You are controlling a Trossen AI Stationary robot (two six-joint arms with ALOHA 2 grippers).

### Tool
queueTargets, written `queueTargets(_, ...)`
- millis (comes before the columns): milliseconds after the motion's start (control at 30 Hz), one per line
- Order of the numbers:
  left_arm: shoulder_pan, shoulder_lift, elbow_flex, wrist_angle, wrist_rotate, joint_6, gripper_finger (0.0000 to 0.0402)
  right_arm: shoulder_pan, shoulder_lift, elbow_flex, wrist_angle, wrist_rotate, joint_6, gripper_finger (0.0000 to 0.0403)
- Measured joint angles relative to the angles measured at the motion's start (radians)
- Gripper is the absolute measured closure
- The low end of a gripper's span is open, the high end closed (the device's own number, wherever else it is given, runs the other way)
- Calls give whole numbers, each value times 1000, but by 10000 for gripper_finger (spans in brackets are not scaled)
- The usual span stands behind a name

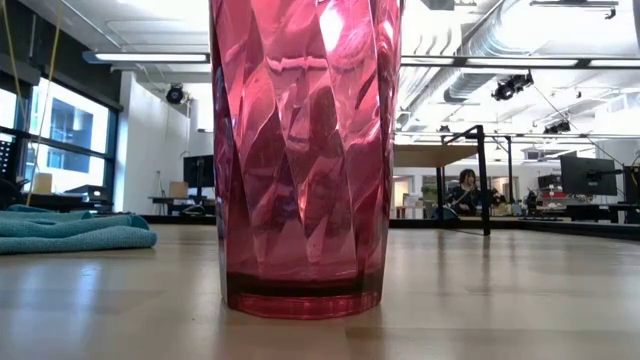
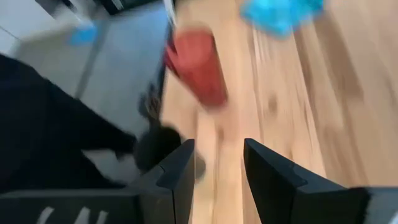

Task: Stack small to large cups/mugs on shelf
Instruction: Put the black cup on the shelf

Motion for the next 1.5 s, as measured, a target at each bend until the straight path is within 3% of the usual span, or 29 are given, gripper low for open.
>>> queueTargets(200, -23, -17, -16, 18, -104, -9, 268, 95, 112, 16, -57, 62, 200, 274)
queueTargets(300, -22, -53, -113, 97, -110, -14, 268, 122, 161, 16, -44, 92, 233, 274)
queueTargets(400, -23, -113, -279, 247, -88, -15, 268, 139, 202, 16, -15, 125, 257, 274)
queueTargets(600, -23, -292, -732, 686, -60, -36, 268, 166, 243, 16, 75, 218, 259, 274)
queueTargets(767, -41, -466, -1095, 1075, -62, -121, 268, 172, 248, 16, 91, 214, 314, 274)
queueTargets(967, -93, -598, -1382, 1341, -104, -286, 268, 166, 255, 16, 120, 193, 334, 274)
queueTargets(1233, -185, -618, -1468, 1374, -223, -345, 268, 99, 340, 15, 143, -31, 312, 274)
queueTargets(1500, -192, -617, -1468, 1307, -261, -340, 268, 105, 428, 16, 187, -64, 302, 274)
